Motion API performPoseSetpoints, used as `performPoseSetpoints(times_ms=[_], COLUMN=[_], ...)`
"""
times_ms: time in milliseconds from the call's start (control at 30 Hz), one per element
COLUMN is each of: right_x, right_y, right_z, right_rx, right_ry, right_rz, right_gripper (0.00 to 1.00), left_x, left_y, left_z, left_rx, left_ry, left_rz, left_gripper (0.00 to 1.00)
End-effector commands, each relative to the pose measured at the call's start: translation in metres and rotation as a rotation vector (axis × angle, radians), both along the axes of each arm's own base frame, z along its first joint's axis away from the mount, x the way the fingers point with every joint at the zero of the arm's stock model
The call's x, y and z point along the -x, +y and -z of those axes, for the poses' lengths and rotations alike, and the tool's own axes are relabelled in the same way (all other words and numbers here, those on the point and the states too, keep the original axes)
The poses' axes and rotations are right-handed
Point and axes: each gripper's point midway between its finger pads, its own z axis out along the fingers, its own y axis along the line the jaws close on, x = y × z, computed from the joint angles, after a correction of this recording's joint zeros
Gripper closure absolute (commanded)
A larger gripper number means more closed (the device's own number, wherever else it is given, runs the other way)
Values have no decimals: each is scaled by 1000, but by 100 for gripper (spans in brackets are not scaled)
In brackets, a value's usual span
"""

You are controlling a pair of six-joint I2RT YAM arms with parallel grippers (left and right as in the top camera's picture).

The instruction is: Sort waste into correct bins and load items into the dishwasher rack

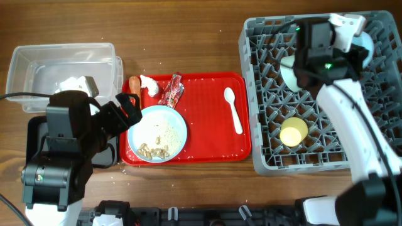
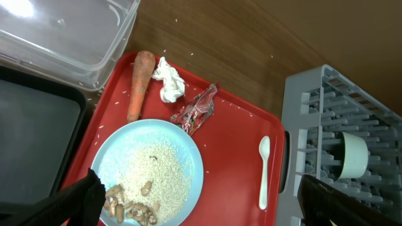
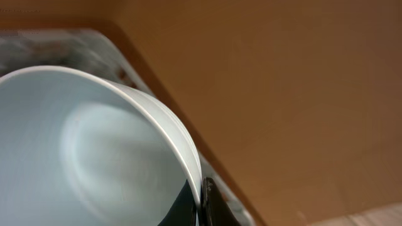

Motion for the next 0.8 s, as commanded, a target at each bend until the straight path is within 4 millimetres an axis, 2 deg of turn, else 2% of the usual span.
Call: performPoseSetpoints(times_ms=[0,67,133,300,500,767], right_x=[1,-1,-7,-20,-25,-28], right_y=[-32,-43,-46,-46,-56,-57], right_z=[26,45,66,93,68,70], right_rx=[88,90,79,95,205,192], right_ry=[139,191,253,344,366,377], right_rz=[118,145,137,118,175,156], right_gripper=[96,96,96,94,96,96], left_x=[-2,-2,-2,-2,-2,-2], left_y=[3,3,3,3,3,3], left_z=[-6,-6,-6,-6,-6,-6], left_rx=[-3,-3,-3,-3,-3,-3], left_ry=[-16,-16,-16,-16,-16,-16], left_rz=[-22,-22,-22,-22,-22,-22], left_gripper=[0,0,0,0,0,0])
